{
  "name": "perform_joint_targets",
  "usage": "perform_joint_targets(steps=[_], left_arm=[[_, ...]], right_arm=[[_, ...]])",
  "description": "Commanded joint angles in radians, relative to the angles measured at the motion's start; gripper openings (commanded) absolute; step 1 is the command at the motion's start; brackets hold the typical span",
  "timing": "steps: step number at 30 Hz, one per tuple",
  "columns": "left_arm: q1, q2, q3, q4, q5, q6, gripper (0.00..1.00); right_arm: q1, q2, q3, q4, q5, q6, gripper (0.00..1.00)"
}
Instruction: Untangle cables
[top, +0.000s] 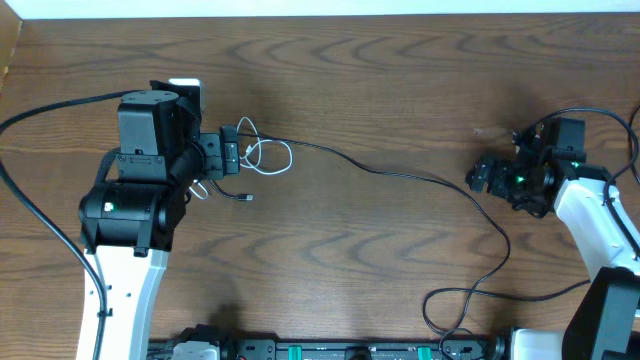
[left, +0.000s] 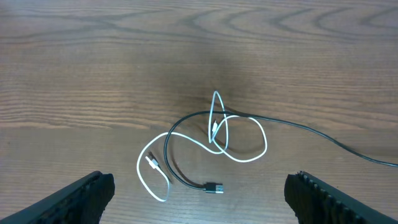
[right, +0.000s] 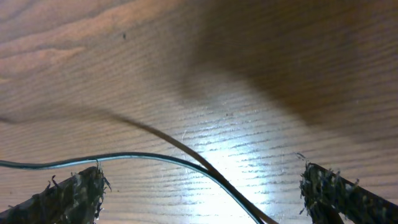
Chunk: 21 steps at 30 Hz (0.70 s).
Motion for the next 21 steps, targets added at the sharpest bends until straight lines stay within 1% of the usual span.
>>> perform_joint_targets(steps=[1,8,14,17,21], left_arm=[[0.001,0.0,0.009,0.001,0.002,0.006,0.92],[0.001,0.0,0.009,0.001,0.002,0.006,0.92],[0.001,0.0,0.009,0.001,0.002,0.006,0.93],[0.001,0.0,0.009,0.001,0.002,0.006,0.92],[0.001,0.0,0.009,0.001,0.002,0.006,0.92]], right_arm=[[0.005,-0.007,-0.016,-0.003,-0.01,0.011,0.99],[0.005,-0.007,-0.016,-0.003,-0.012,0.011,0.99],[0.008,-0.007,-0.016,-0.006,-0.084,0.006,0.99],[0.051,-0.007,-0.017,-0.006,-0.112,-0.064,0.99],[0.124,-0.007,-0.017,0.006,-0.111,-0.065,0.99]])
